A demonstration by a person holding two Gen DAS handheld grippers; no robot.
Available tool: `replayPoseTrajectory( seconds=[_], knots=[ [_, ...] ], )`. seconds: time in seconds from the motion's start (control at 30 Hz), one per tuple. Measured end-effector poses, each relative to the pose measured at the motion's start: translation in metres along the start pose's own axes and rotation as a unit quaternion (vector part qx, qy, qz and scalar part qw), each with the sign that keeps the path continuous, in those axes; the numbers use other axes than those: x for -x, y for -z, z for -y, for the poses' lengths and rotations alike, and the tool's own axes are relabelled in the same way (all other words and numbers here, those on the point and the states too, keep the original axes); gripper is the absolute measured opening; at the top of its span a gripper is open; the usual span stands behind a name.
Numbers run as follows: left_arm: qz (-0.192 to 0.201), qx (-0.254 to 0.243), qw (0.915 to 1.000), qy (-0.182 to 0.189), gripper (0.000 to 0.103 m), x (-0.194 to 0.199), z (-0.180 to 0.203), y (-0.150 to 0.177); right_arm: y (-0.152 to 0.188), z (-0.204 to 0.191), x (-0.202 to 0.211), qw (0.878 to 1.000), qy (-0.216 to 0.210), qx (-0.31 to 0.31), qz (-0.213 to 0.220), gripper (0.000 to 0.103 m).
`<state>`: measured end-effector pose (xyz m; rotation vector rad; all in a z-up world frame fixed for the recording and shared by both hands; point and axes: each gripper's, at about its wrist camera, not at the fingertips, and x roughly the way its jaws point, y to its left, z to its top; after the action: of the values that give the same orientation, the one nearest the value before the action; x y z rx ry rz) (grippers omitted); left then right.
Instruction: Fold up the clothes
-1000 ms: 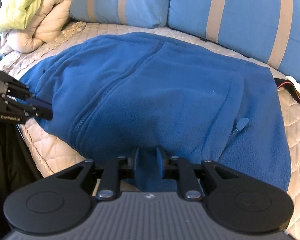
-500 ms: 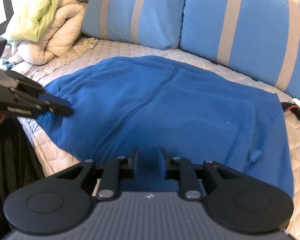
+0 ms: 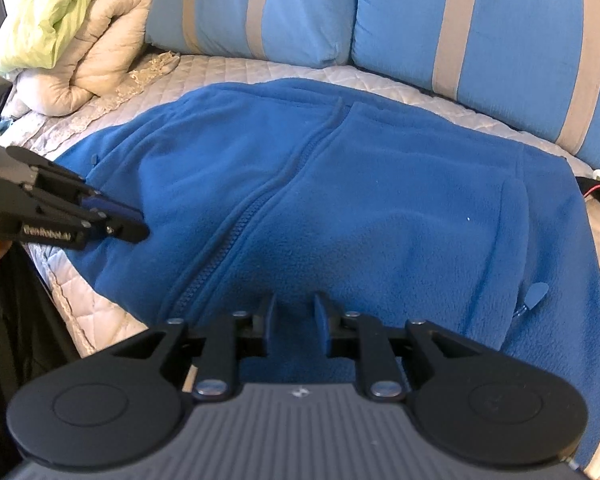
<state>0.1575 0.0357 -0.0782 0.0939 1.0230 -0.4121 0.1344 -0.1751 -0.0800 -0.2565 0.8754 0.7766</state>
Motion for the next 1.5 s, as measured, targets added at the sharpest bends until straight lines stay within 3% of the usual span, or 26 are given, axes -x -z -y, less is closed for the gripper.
replayPoseTrajectory(
  seconds=[0.27, 0.47, 0.67, 0.8, 0.9, 1.0, 1.1, 1.33, 1.5],
  knots=[
    [0.053, 0.02, 0.9953, -0.079, 0.013, 0.064, -0.054, 0.0, 0.008, 0.033, 0.047, 0.998, 0.016, -0.031, 0.054, 0.046],
    [0.001, 0.071, 0.9924, -0.1, 0.013, 0.052, -0.095, 0.014, 0.012, 0.074, 0.075, 0.993, 0.062, -0.068, 0.072, 0.05],
    [-0.016, 0.093, 0.9916, -0.088, 0.014, 0.038, -0.103, 0.017, 0.026, 0.108, 0.06, 0.987, 0.084, -0.133, 0.038, 0.049],
    [-0.024, 0.079, 0.9927, -0.088, 0.032, 0.05, -0.11, 0.013, 0.032, 0.121, 0.06, 0.984, 0.075, -0.154, 0.041, 0.055],
    [-0.023, 0.098, 0.9917, -0.08, 0.038, 0.057, -0.126, 0.015, 0.033, 0.132, 0.074, 0.982, 0.065, -0.164, 0.06, 0.074],
    [-0.012, 0.14, 0.9885, -0.055, 0.054, 0.056, -0.15, 0.015, 0.033, 0.151, 0.085, 0.977, 0.054, -0.189, 0.077, 0.086],
    [0.009, 0.203, 0.9792, -0.001, 0.069, 0.054, -0.177, 0.019, 0.035, 0.174, 0.092, 0.969, 0.032, -0.228, 0.089, 0.099],
    [0.018, 0.24, 0.9666, 0.089, 0.07, 0.026, -0.204, 0.019, 0.049, 0.23, 0.055, 0.936, -0.08, -0.338, 0.053, 0.103],
    [0.036, 0.314, 0.9282, 0.196, 0.07, -0.001, -0.23, 0.03, 0.062, 0.255, 0.021, 0.911, -0.144, -0.385, 0.038, 0.103]
  ],
)
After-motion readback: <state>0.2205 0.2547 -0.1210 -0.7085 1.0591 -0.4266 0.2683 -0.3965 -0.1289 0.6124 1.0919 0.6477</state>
